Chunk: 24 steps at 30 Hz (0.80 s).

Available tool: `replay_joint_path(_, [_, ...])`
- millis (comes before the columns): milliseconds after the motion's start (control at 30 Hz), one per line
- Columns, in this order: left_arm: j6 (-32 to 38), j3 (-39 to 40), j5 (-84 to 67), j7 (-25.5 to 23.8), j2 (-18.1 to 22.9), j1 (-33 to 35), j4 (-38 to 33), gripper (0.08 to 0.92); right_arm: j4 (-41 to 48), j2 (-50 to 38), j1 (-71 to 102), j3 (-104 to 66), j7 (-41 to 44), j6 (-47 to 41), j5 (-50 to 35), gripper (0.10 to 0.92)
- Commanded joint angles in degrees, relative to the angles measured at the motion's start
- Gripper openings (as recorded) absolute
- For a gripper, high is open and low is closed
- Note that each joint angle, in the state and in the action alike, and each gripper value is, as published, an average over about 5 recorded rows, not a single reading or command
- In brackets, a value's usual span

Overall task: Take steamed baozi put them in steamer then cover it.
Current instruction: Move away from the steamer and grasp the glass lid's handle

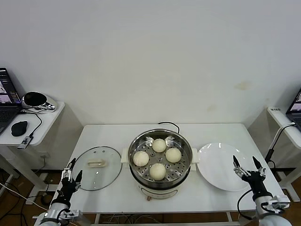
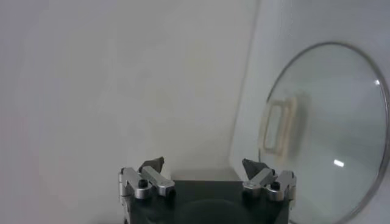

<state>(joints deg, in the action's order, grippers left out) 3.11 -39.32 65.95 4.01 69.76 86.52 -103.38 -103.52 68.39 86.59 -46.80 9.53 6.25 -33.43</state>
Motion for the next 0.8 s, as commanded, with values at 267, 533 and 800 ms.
replay_joint_path(267, [-15.97, 9.84, 2.55, -0.67, 2.43, -9.11, 5.3, 0.823, 0.87, 2.04, 1.82, -0.64, -0.81, 2.3, 3.93, 0.823])
replay_joint_path(533, [-15.98, 11.06, 4.64, -0.48, 3.66, -11.51, 9.57, 0.823, 1.2, 2.83, 1.66, -0.77, -0.98, 2.34, 4.38, 0.823])
replay_joint_path(800, [-15.97, 11.32, 4.11, -0.4, 4.12, -14.0, 12.82, 0.823, 0.96, 3.15, 1.79, -1.45, -1.03, 2.29, 4.52, 0.823])
